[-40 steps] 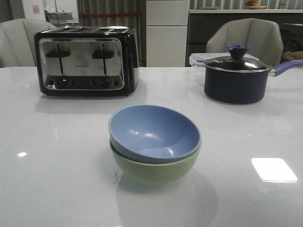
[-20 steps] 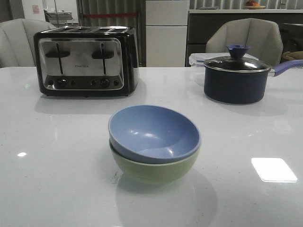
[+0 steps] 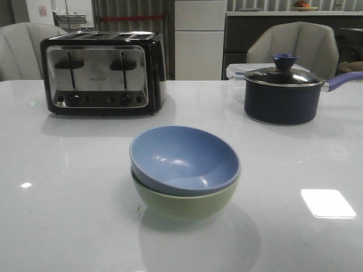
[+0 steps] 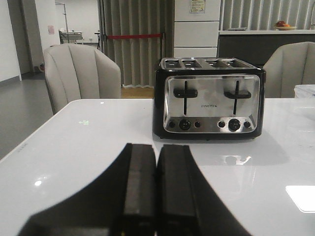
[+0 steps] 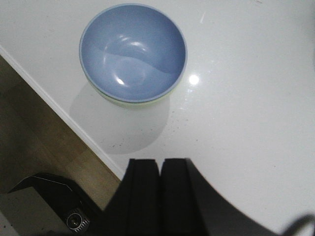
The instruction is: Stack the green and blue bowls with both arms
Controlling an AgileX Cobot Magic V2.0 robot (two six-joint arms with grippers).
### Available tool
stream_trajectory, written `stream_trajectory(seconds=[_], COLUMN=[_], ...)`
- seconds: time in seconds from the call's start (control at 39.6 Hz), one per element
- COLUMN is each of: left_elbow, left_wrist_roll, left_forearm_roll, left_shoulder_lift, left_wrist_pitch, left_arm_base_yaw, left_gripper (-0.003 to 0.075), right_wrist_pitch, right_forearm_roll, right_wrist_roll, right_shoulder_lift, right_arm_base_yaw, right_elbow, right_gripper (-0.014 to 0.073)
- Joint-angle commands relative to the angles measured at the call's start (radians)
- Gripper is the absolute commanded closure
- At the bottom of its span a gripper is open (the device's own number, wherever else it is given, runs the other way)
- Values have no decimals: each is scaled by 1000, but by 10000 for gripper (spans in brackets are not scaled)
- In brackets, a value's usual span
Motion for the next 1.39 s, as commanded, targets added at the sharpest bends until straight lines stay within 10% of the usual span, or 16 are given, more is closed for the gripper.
stream_trajectory(seconds=[0.0,0.86,1.36], left_elbow=[5,5,5], left_wrist_roll=[-9,-9,-9], left_forearm_roll=[-7,-7,-7], left_shoulder_lift=[-21,-21,-19], left_wrist_pitch=[-90,-90,-90], left_arm_base_yaw=[-12,-19,-19], left_gripper=[627,627,627], right_wrist_pitch=[-56,-86,-623], right_forearm_roll=[5,-19,2], right_wrist_roll=[-1,-2,-2], right_shoulder_lift=[-3,-53,-676], right_arm_base_yaw=[-2,-23,-351], right_elbow=[-28,9,549], right_gripper=[536,536,536])
